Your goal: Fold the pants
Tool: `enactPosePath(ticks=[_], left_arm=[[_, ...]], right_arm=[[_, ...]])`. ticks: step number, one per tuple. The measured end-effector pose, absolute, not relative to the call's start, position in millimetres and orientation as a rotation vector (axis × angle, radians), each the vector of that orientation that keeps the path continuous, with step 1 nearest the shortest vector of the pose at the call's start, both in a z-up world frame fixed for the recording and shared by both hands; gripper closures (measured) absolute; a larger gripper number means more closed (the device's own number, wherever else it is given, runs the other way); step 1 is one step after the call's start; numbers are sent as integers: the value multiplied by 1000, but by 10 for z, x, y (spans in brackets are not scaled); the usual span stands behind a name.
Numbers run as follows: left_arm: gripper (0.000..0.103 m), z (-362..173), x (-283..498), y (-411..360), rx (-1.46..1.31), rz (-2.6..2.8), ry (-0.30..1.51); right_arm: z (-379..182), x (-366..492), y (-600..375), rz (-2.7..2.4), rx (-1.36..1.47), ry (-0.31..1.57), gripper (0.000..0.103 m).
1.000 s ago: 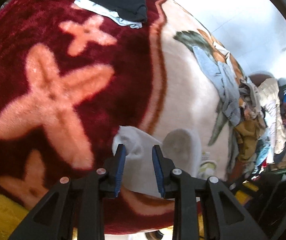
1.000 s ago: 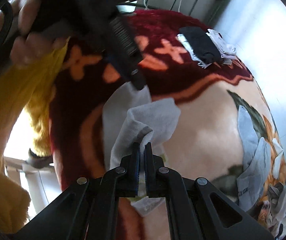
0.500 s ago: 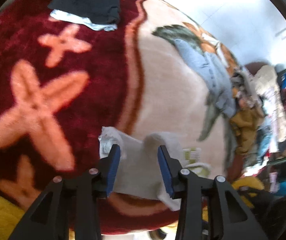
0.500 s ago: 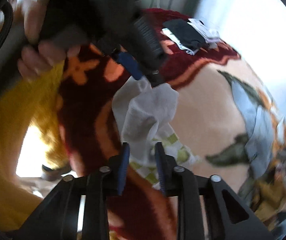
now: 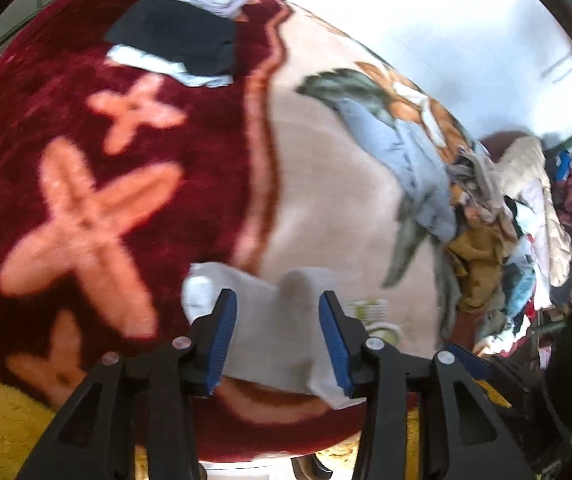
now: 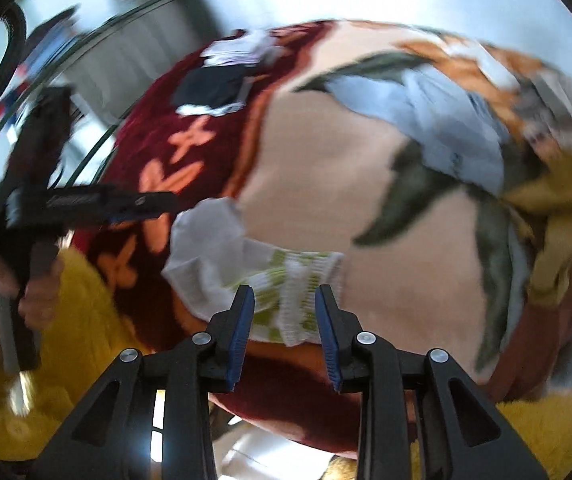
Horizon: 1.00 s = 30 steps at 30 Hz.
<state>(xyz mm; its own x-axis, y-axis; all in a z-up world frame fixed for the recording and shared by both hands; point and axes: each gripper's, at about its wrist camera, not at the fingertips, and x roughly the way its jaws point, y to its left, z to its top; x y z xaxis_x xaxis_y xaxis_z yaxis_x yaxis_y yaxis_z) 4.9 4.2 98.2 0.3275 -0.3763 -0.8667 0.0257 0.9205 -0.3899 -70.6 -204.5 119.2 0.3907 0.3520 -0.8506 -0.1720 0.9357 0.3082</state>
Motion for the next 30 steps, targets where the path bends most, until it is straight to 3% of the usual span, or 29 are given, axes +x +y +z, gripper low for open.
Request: enactPosePath(ticks=[12,13,14,15,26,30], left_arm=[[58,609,283,-325,-285,-252,1326],[63,588,288,-314,-290,-257,1329],[86,584,282,-298,-303,-269,1325],[94,588,265,-284,-316,-292,1324],[95,1065,-136,232,-385,-282,1043],[95,823,-198,323,-393,-239,1102]], right_arm=[[737,-229,-1887,348,296,1285,70],[710,-226,-1865,357,287,1297,73],[702,-236,-1860,360,283,1293,76],[709,-246,-1861,361,281,1287,88],[1356,-460,-1917,428,219,944,91],[1182,-493,-1746,429,84,933,91]])
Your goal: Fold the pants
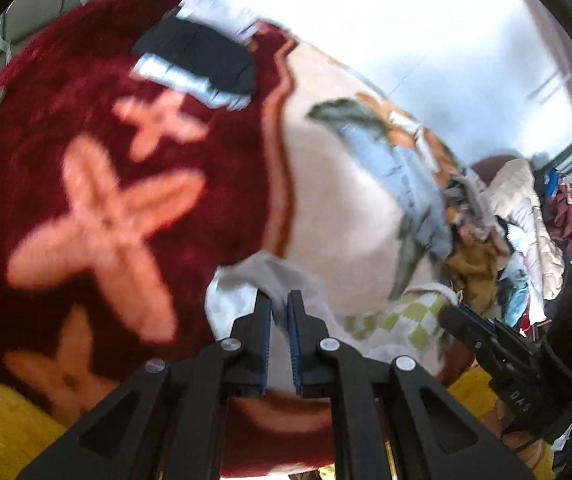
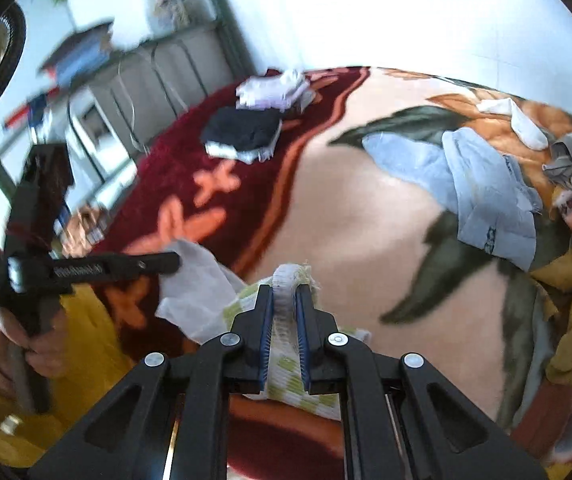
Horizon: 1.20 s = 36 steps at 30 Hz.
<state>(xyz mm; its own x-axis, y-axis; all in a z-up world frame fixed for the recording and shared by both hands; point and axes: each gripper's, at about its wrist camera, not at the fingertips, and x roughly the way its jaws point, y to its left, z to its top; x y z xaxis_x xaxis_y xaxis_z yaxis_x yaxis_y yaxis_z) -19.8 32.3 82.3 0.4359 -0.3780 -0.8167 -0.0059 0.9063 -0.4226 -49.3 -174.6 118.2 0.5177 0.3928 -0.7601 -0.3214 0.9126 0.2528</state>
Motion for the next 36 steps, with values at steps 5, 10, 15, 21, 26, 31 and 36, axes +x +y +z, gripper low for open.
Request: enactPosePath(ticks=[5,10,15,21,26,31,36], left_arm=[[95,513,-306,317,-330,-193,1200],[94,494,-325,361,-359,-171,1235],[82,775,-400,308,-323,-195,1176],[67,958,-413,182,-289,-244,1145],[67,972,-375,223,-301,-226,1143],[66,965,-304,290,-292,-205,1139],[66,820,-116,290,-271,-193,1172]], right_arm=[[902,-585,-1642,390,-47,1022,91],[892,-625,-1655,394,-40,1072,91],[742,-688,-1627,354,-82,1203,91],[742,-800,-1646,361,-46,1282,90],[998,-854,-1722,342,19,1260,71],[1174,-762,-1726,328,77,1213,65],[927,-547,-1671,287,151,1279,65]])
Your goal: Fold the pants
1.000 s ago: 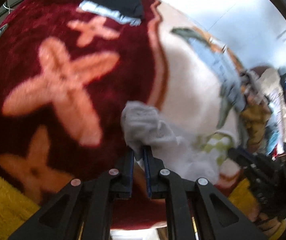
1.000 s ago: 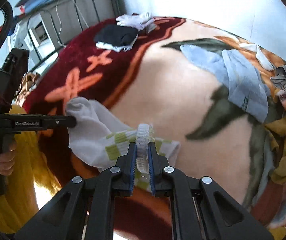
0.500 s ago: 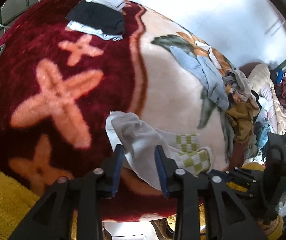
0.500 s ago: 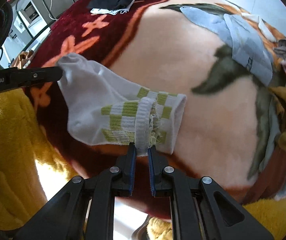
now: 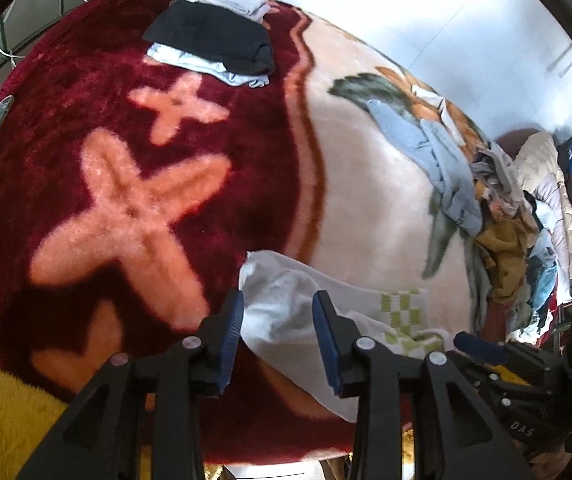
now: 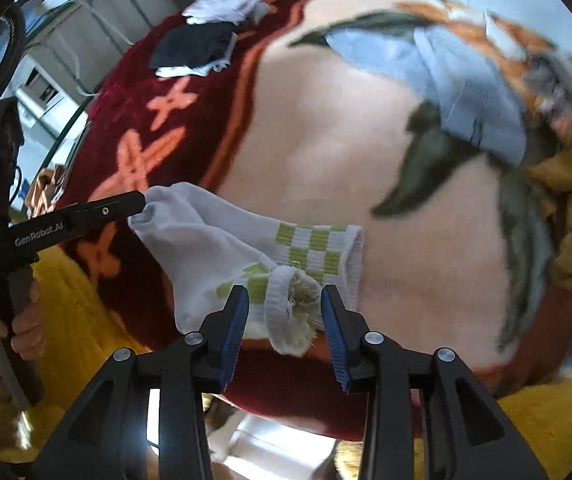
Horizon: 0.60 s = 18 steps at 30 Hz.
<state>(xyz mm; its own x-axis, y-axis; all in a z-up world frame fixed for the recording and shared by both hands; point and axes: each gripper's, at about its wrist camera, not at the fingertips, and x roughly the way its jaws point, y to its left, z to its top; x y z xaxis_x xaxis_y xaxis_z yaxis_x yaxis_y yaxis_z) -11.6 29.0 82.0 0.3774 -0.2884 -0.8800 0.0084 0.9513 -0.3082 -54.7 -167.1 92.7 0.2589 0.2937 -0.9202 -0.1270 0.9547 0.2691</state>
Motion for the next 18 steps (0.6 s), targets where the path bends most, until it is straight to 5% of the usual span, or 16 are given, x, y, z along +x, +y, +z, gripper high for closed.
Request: enactPosePath(ticks=[3,4,7,18], left_arm=[[66,746,-61,270,-258,-193,1180],[66,730,-58,261,-256,-200,1180],[93,703,-93,239,-250,-232,1177],[94,782,-72,316,-257,-201,1108]], right_arm=[[742,-489,-1692,287,247,1319,66],[706,-496,-1694,282,254,1316,75],[673,-546,-1698,283,256,1297,91],[1088,-619,-1534,338,72,1061,92]])
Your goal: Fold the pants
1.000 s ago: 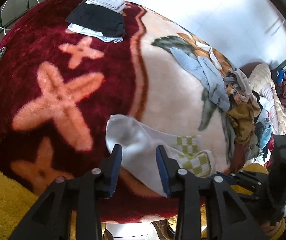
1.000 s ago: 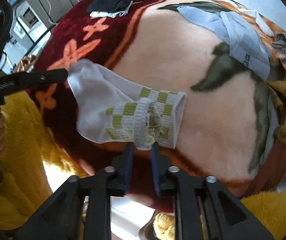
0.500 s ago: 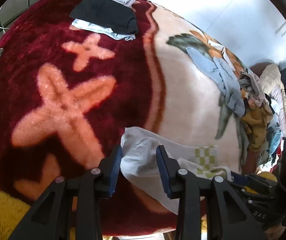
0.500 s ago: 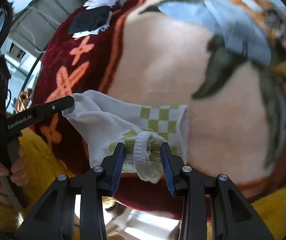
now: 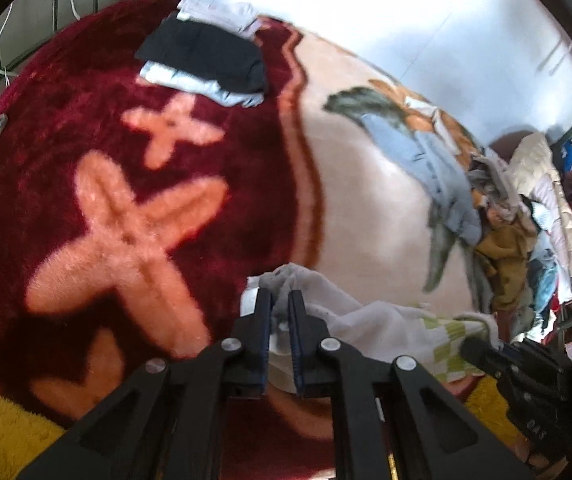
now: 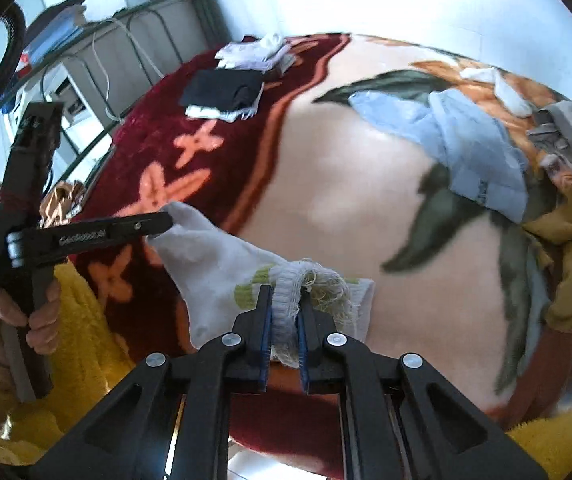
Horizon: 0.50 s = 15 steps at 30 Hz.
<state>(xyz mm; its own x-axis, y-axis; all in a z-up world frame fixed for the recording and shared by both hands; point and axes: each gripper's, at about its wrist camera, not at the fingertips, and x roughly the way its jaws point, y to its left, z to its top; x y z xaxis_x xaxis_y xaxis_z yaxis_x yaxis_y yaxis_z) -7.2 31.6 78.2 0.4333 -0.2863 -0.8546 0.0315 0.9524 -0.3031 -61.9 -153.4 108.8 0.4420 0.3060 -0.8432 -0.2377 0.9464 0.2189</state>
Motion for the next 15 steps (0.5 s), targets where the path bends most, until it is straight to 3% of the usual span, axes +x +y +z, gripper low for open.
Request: enactPosePath(ticks=[6,11,15], left_arm=[[92,519,20,352,-243,-138,1184],[73,572,-12,431,-287,-118,1177],[69,812,-121,422,-301,-121,1133]], right_arm=[[700,-568,-1529,307,28,1144,92],[589,-595,-1573,320,53,1196,92],[619,-624,-1587,310,80,1211,89]])
